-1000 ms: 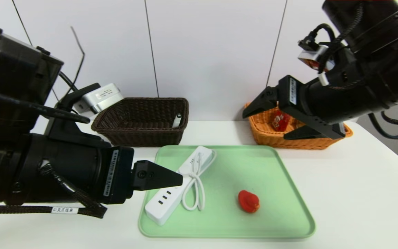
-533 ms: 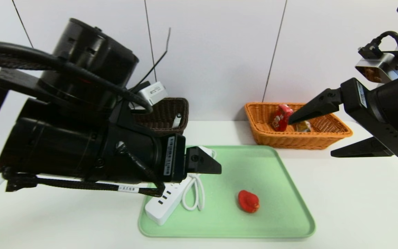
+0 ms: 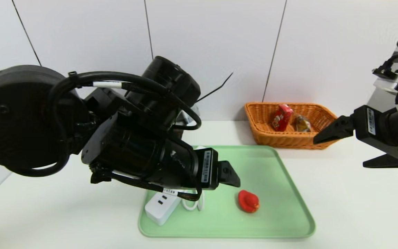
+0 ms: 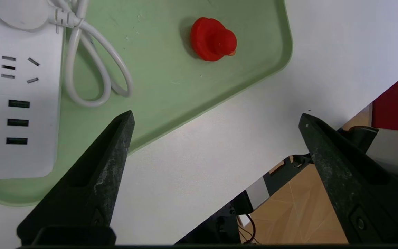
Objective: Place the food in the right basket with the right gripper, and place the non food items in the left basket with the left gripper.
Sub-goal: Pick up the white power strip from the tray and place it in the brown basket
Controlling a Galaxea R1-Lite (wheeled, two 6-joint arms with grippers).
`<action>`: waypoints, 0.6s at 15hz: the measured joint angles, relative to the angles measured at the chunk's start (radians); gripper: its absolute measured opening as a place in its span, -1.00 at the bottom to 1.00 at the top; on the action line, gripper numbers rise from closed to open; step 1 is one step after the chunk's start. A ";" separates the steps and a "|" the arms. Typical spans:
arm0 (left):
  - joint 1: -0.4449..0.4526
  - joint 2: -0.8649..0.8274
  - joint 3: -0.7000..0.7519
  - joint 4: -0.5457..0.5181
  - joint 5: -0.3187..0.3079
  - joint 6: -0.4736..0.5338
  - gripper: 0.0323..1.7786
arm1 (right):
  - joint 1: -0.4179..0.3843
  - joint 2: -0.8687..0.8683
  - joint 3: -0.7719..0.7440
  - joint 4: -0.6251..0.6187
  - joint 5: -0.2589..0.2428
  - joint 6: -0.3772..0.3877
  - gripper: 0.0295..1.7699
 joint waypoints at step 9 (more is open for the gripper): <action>-0.032 0.146 -0.224 0.200 0.065 -0.055 0.90 | -0.287 -0.129 0.358 -0.276 -0.144 -0.398 0.92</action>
